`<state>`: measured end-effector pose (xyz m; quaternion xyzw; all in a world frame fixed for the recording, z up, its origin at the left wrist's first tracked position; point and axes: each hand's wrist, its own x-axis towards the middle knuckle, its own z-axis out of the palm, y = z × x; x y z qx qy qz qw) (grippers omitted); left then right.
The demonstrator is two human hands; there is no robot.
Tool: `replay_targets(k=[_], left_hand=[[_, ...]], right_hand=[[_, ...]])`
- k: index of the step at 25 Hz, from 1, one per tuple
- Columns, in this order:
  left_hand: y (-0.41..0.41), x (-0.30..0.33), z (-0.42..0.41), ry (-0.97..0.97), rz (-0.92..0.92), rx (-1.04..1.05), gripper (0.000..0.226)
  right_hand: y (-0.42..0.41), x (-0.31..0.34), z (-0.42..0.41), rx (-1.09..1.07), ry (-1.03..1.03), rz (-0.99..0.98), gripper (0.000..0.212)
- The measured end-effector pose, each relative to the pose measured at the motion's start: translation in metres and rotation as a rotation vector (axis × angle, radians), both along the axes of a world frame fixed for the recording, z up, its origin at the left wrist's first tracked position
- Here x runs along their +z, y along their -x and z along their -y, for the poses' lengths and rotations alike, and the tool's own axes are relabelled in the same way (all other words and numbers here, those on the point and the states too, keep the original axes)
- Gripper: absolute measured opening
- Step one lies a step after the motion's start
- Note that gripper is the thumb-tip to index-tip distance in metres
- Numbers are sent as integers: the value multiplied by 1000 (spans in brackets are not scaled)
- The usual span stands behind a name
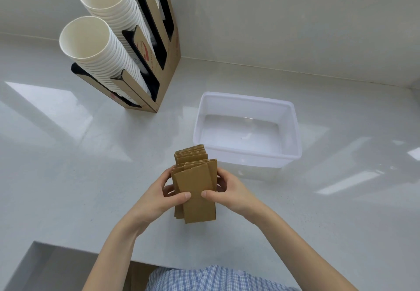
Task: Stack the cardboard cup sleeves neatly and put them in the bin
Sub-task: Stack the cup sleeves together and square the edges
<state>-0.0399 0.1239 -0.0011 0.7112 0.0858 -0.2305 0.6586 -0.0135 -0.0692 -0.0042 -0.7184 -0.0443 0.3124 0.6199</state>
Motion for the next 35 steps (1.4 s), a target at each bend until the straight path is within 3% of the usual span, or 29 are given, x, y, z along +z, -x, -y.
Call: replay_targets(k=[8, 16, 20, 27, 30, 35], left_hand=[[-18, 1, 50, -95, 263, -195, 86], [-27, -3, 58, -220, 267, -288, 92], [-35, 8, 54, -397, 330, -298, 110], [-48, 23, 60, -720, 597, -490, 94], [-49, 23, 59, -770, 591, -542, 97], [-44, 20, 56, -715, 583, -452, 76]], right_hand=[[4, 2, 47, -33, 156, 354, 77], [6, -25, 44, -35, 216, 280, 85], [4, -27, 40, -33, 210, 298, 83], [3, -20, 37, 21, 282, 341, 91], [3, -17, 36, 40, 306, 369, 92], [2, -17, 35, 63, 323, 379, 90]])
